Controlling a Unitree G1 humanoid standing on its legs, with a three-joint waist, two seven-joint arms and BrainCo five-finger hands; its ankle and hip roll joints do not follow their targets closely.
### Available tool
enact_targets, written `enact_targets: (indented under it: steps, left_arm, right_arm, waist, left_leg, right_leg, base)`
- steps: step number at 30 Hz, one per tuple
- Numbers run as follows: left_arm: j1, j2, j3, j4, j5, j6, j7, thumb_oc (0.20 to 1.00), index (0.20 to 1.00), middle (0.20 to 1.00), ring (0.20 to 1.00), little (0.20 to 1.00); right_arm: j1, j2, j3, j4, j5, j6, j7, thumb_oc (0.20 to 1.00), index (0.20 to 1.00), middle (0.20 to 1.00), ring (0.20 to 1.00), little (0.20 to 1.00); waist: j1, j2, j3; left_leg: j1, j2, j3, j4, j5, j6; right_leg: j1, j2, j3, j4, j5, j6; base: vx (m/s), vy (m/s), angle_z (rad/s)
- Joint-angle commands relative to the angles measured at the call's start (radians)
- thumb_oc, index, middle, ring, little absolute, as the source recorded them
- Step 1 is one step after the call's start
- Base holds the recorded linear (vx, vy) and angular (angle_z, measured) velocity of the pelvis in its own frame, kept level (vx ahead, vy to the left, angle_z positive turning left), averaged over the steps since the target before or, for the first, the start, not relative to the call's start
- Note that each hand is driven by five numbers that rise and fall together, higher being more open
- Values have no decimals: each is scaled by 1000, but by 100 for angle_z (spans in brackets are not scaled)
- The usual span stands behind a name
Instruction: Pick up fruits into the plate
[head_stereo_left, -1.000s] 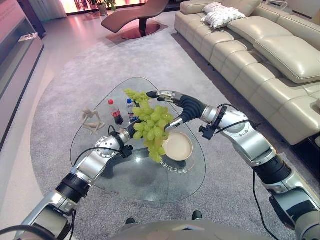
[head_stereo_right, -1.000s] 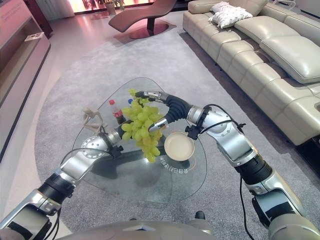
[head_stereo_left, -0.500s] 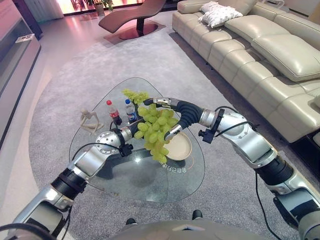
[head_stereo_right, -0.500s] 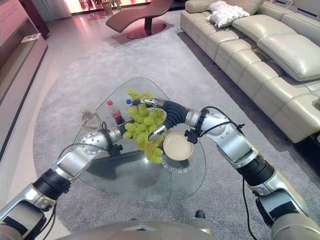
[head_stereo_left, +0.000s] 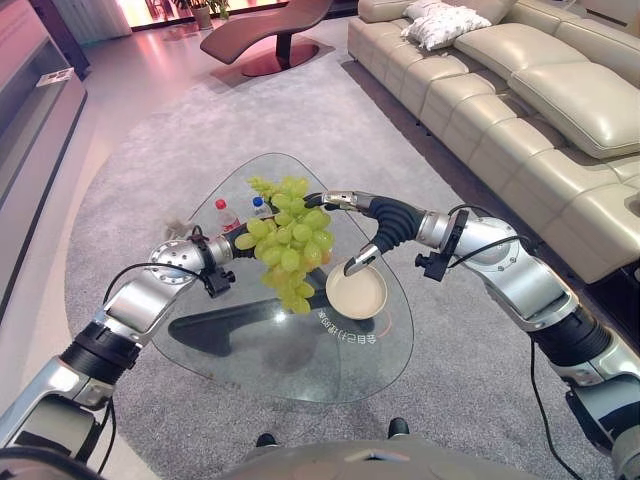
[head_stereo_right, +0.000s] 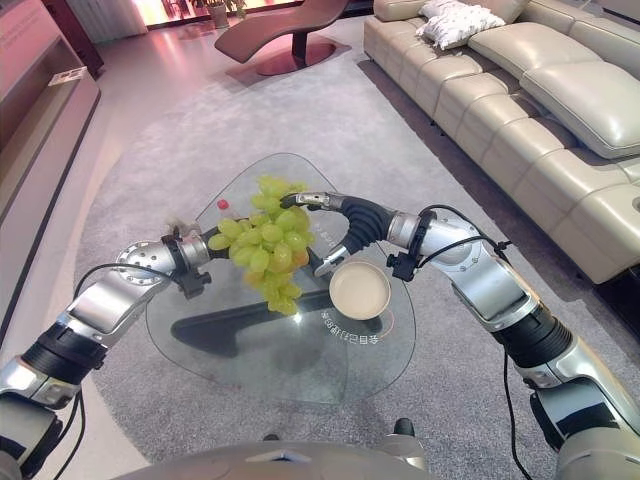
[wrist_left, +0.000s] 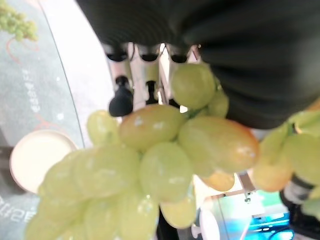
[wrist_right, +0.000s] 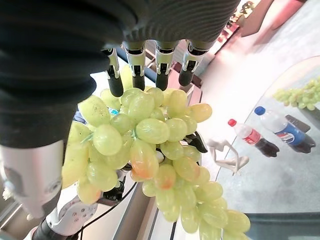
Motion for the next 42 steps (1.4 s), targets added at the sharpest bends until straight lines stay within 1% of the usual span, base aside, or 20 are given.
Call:
enact_targets:
  steps: [1,3,4,5,7,10,11,12,17,24,28,33,34,35,36,39,42]
  left_arm:
    - [-84,39,65,-3,-131,-11,-44,200,200,200,200,200]
    - [-90,30,53,-1,-137,-3,-56,200,200,200,200,200]
    - [-99,18,43,-3,-150,14,-72,200,200,200,200,200]
    - [-101,14,41,-3,-152,18,-77,200,200,200,200,200]
    - [-115,-9,16,-3,-163,36,-95,200,200,200,200,200]
    - [-131,-21,-12,-2,-165,52,-108,200,200,200,200,200]
    - [-141,-30,-28,-8,-171,73,-117,200,200,200,200,200]
    - [-145,-37,-37,-10,-170,79,-120,200,200,200,200,200]
    - [-165,-67,-74,-14,-189,110,-118,200,200,200,200,200]
    - [-176,-160,-118,-13,-188,164,-86,200,200,200,200,200]
    - [-178,-176,-123,-18,-191,193,-64,200,200,200,200,200]
    - [-174,-187,-115,-35,-205,217,-49,200,200,200,200,200]
    - [-174,-191,-106,-37,-209,225,-53,200,200,200,200,200]
    - [-174,-192,-103,-39,-209,226,-49,200,200,200,200,200]
    - [-175,-190,-100,-42,-214,229,-31,200,200,200,200,200]
    - [-175,-177,-83,-46,-214,233,1,200,200,200,200,200]
    - [-164,-155,-47,-46,-211,226,10,200,200,200,200,200]
  right_arm:
    - [-62,-23,0,-62,14,-59,9,1000,1000,1000,1000,1000]
    - [-68,-19,5,-57,17,-64,9,1000,1000,1000,1000,1000]
    - [-75,-12,11,-56,11,-68,9,1000,1000,1000,1000,1000]
    - [-75,-10,13,-56,8,-69,9,1000,1000,1000,1000,1000]
    - [-87,2,26,-56,-3,-73,-5,1000,1000,1000,1000,1000]
    - [-94,10,36,-57,-7,-78,-17,1000,1000,1000,1000,1000]
    - [-101,13,42,-59,-9,-83,-32,1000,1000,1000,1000,1000]
    - [-105,17,45,-60,-10,-83,-36,1000,1000,1000,1000,1000]
    - [-119,38,65,-62,-11,-83,-60,1000,1000,1000,1000,1000]
    - [-127,95,93,-57,-42,-88,-97,1000,1000,1000,1000,1000]
    - [-130,100,102,-56,-51,-81,-100,1000,1000,1000,1000,1000]
    - [-118,101,107,-62,-71,-49,-101,1000,1000,1000,1000,1000]
    - [-117,101,107,-56,-83,-48,-92,944,944,944,944,944]
    - [-117,101,107,-54,-87,-45,-87,944,944,944,944,944]
    - [-116,100,109,-56,-94,-42,-87,1000,1000,1000,1000,1000]
    - [-116,86,110,-60,-96,-25,-84,1000,1000,1000,1000,1000]
    - [-108,73,98,-63,-97,-6,-78,1000,1000,1000,1000,1000]
  waist:
    - [6,-30,-43]
    - [6,-30,-42]
    - [4,-30,-43]
    - [4,-30,-43]
    - [1,-30,-44]
    - [-2,-29,-45]
    - [-5,-30,-45]
    - [-6,-29,-45]
    - [-10,-29,-45]
    - [-15,-31,-43]
    - [-16,-32,-43]
    - [-14,-35,-45]
    - [-13,-35,-45]
    - [-13,-36,-45]
    - [-12,-36,-45]
    - [-10,-38,-45]
    - [-6,-38,-46]
  left_leg:
    - [-14,-12,-9,22,-59,22]
    - [-14,-11,-8,23,-60,22]
    - [-14,-12,-8,21,-60,22]
    - [-14,-12,-8,21,-61,22]
    - [-12,-12,-5,21,-63,24]
    - [-9,-13,-4,21,-64,25]
    - [-9,-14,-3,21,-65,26]
    - [-9,-15,-3,21,-65,26]
    - [-7,-17,1,21,-67,27]
    - [-1,-16,9,22,-71,31]
    - [2,-15,11,22,-72,32]
    - [2,-13,9,22,-70,30]
    - [2,-13,9,22,-69,30]
    - [2,-13,9,22,-69,30]
    - [2,-12,9,22,-69,29]
    - [2,-11,8,21,-67,28]
    - [2,-12,6,21,-65,27]
  right_leg:
    - [33,-30,-13,45,-66,20]
    - [32,-31,-13,46,-65,20]
    - [31,-31,-11,46,-65,20]
    - [31,-31,-11,45,-66,20]
    - [32,-32,-10,47,-67,20]
    - [33,-31,-8,45,-66,20]
    - [32,-30,-5,45,-66,20]
    - [32,-30,-3,45,-65,20]
    - [31,-30,0,41,-63,21]
    - [30,-30,4,42,-63,21]
    - [32,-29,4,44,-65,21]
    - [33,-29,3,47,-67,20]
    - [34,-29,1,47,-67,20]
    - [34,-29,1,47,-67,20]
    - [34,-29,0,48,-67,20]
    - [35,-28,-4,47,-67,19]
    - [37,-27,-7,47,-67,18]
  base:
    - [0,0,0]
    - [0,0,0]
    - [0,0,0]
    - [0,0,0]
    - [0,0,0]
    - [0,0,0]
    - [0,0,0]
    - [0,0,0]
    - [0,0,-1]
    - [2,-3,-1]
    - [0,0,0]
    - [0,0,0]
    - [0,0,0]
    - [0,0,0]
    - [0,0,0]
    - [0,0,0]
    - [0,0,0]
